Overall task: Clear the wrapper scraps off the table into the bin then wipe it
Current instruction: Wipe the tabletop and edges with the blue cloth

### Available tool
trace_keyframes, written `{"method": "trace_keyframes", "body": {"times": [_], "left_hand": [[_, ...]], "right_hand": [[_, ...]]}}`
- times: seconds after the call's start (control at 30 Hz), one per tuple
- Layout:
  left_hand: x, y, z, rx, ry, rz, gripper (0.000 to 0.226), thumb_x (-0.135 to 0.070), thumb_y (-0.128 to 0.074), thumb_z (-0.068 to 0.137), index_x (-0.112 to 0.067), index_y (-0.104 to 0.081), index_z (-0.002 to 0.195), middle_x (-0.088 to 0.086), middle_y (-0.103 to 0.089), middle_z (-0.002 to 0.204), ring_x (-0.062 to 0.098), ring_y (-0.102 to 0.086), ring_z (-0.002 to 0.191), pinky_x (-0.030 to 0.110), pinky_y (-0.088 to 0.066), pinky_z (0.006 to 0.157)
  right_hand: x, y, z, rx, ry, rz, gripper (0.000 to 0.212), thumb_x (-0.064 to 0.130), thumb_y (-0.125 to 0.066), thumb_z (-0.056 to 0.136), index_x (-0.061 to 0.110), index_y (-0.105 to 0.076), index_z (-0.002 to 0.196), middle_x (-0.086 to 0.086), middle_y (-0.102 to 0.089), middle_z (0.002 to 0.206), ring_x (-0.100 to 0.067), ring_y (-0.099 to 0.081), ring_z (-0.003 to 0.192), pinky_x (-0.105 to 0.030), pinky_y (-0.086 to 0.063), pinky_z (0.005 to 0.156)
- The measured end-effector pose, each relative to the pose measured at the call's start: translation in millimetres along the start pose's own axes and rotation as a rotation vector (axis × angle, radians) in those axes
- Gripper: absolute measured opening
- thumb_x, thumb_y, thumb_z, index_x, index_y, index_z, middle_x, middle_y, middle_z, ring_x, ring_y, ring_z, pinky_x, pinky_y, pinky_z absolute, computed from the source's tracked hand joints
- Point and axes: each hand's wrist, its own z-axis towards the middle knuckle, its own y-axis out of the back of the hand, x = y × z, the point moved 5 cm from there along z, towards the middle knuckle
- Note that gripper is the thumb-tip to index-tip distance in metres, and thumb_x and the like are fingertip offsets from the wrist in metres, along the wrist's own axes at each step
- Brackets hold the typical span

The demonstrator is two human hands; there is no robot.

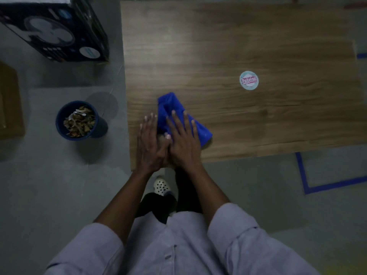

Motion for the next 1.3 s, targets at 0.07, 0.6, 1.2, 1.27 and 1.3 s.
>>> {"method": "trace_keyframes", "body": {"times": [0.07, 0.6, 1.2, 1.27, 1.3], "left_hand": [[-7.8, -10.6, 11.8, 0.055, -0.076, 0.104, 0.07, -0.044, -0.041, 0.102, -0.002, -0.032, 0.157, 0.015, -0.023, 0.167, 0.03, -0.017, 0.157, 0.045, -0.01, 0.128], [0.8, 32.0, 89.7, -0.214, 0.398, 0.046, 0.068, -0.054, -0.043, 0.098, 0.006, -0.052, 0.126, 0.032, -0.051, 0.135, 0.049, -0.048, 0.126, 0.063, -0.038, 0.106], [-9.3, 45.3, 175.1, -0.562, 0.334, -0.097, 0.056, -0.037, -0.055, 0.096, 0.001, -0.052, 0.137, 0.022, -0.042, 0.154, 0.039, -0.034, 0.146, 0.055, -0.028, 0.12], [-8.5, 46.5, 172.0, -0.61, 0.331, -0.005, 0.055, -0.035, -0.058, 0.093, 0.004, -0.056, 0.132, 0.025, -0.041, 0.153, 0.042, -0.035, 0.145, 0.056, -0.028, 0.118], [-7.3, 42.4, 172.6, -0.586, 0.318, 0.014, 0.057, -0.036, -0.058, 0.092, 0.004, -0.056, 0.133, 0.025, -0.04, 0.154, 0.042, -0.033, 0.146, 0.056, -0.027, 0.119]], "right_hand": [[-47.7, 7.4, 34.9, -0.024, -0.133, -0.067, 0.059, 0.041, -0.033, 0.106, 0.023, -0.027, 0.161, 0.0, -0.019, 0.17, -0.029, -0.009, 0.158, -0.051, -0.013, 0.126], [27.7, 4.1, 98.4, 0.17, 0.286, 0.009, 0.062, 0.052, -0.025, 0.104, 0.035, -0.014, 0.163, 0.012, -0.005, 0.171, -0.017, 0.005, 0.158, -0.049, -0.012, 0.125], [28.9, 13.3, 223.0, 0.118, 0.592, 0.257, 0.057, 0.026, -0.047, 0.093, 0.018, -0.048, 0.15, -0.006, -0.04, 0.161, -0.037, -0.03, 0.151, -0.05, -0.03, 0.118], [40.5, -9.1, 190.6, 0.292, 0.764, 0.137, 0.058, 0.042, -0.04, 0.097, 0.03, -0.043, 0.153, 0.007, -0.029, 0.166, -0.026, -0.012, 0.157, -0.051, -0.021, 0.122], [37.7, -16.8, 200.2, 0.28, 0.778, 0.108, 0.056, 0.046, -0.04, 0.096, 0.034, -0.045, 0.151, 0.01, -0.026, 0.167, -0.025, -0.008, 0.158, -0.051, -0.017, 0.124]]}}
